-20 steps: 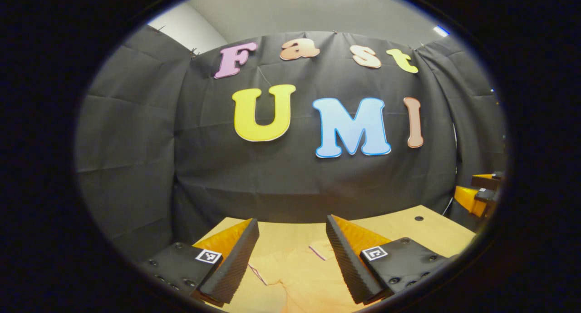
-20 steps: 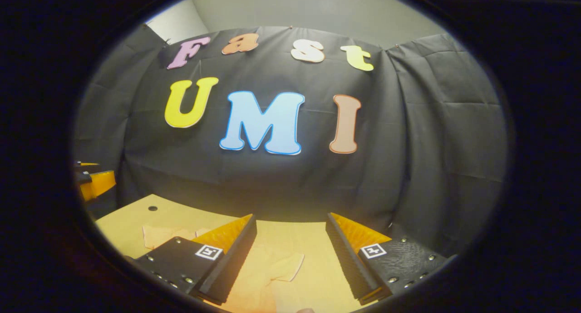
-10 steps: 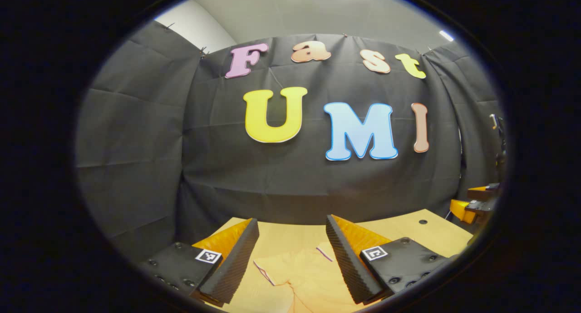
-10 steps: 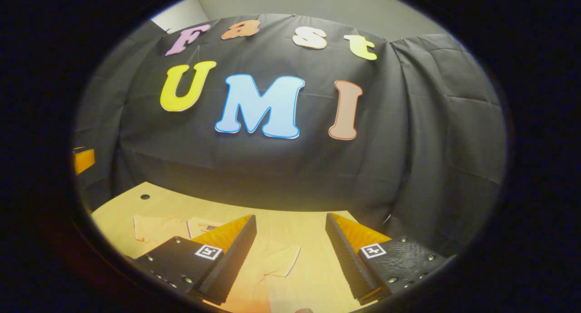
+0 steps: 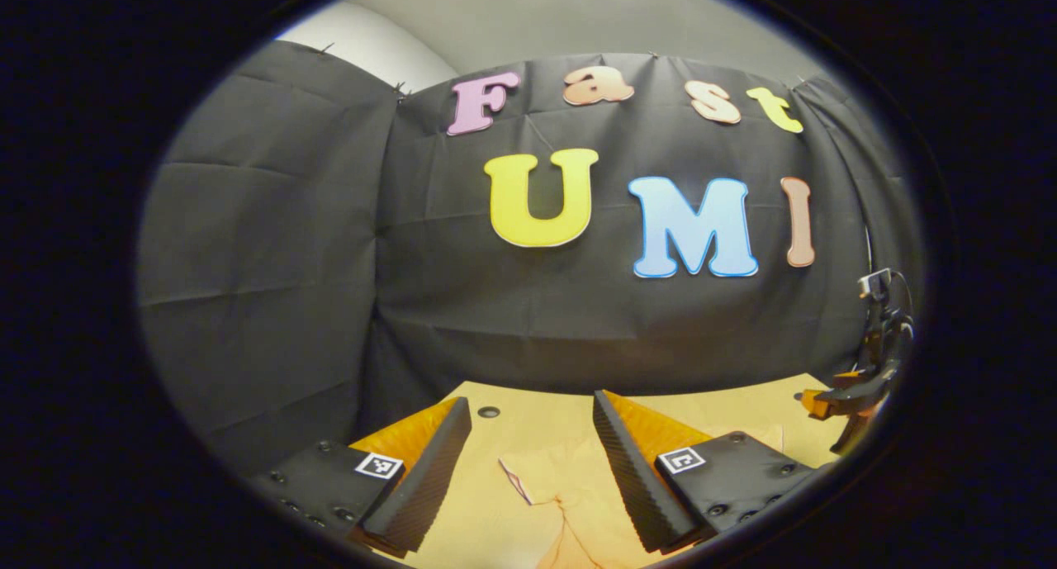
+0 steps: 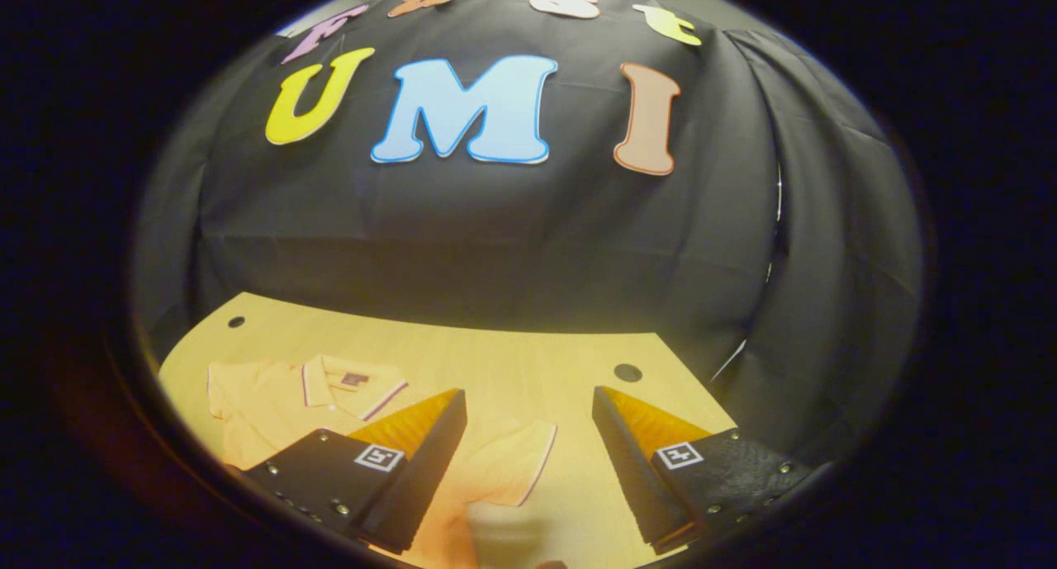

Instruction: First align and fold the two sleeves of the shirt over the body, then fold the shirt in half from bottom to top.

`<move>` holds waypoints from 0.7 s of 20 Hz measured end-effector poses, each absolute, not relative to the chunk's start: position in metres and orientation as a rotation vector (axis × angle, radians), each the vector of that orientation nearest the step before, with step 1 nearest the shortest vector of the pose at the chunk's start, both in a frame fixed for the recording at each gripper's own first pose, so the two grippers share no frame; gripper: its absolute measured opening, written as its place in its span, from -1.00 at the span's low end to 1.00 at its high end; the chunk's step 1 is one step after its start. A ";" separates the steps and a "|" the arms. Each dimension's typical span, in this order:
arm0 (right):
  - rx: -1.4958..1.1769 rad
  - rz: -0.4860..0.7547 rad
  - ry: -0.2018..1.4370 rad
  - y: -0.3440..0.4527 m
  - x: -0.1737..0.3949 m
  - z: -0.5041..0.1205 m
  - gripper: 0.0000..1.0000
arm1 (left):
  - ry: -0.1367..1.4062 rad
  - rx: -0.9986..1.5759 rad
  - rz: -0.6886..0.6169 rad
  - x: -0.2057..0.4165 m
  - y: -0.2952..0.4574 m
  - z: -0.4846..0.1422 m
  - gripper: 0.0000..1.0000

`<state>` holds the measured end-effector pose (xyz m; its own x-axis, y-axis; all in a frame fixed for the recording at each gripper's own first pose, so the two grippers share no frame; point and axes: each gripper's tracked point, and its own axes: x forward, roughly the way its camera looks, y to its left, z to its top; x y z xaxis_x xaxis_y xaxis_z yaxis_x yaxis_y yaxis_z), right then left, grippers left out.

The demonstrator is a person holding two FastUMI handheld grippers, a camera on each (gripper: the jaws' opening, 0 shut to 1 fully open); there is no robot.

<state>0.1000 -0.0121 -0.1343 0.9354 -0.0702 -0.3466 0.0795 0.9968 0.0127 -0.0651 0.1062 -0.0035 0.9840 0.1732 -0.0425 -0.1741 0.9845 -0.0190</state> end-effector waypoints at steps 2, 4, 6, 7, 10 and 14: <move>0.039 -0.075 0.413 -0.014 0.114 -0.160 0.91 | 0.044 -0.028 0.179 -0.069 0.102 -0.006 0.96; 0.057 -0.080 0.478 -0.014 0.126 -0.186 0.91 | 0.047 -0.021 0.191 -0.072 0.099 -0.008 0.96; 0.076 -0.087 0.543 -0.016 0.135 -0.209 0.91 | 0.056 -0.018 0.206 -0.076 0.098 -0.013 0.96; 0.083 -0.092 0.584 -0.016 0.137 -0.225 0.91 | 0.065 -0.019 0.211 -0.080 0.097 -0.018 0.96; 0.112 -0.092 0.674 -0.014 0.141 -0.258 0.91 | 0.082 -0.016 0.225 -0.089 0.099 -0.025 0.96; 0.166 -0.094 0.744 -0.016 0.145 -0.281 0.91 | 0.101 -0.010 0.236 -0.097 0.103 -0.033 0.96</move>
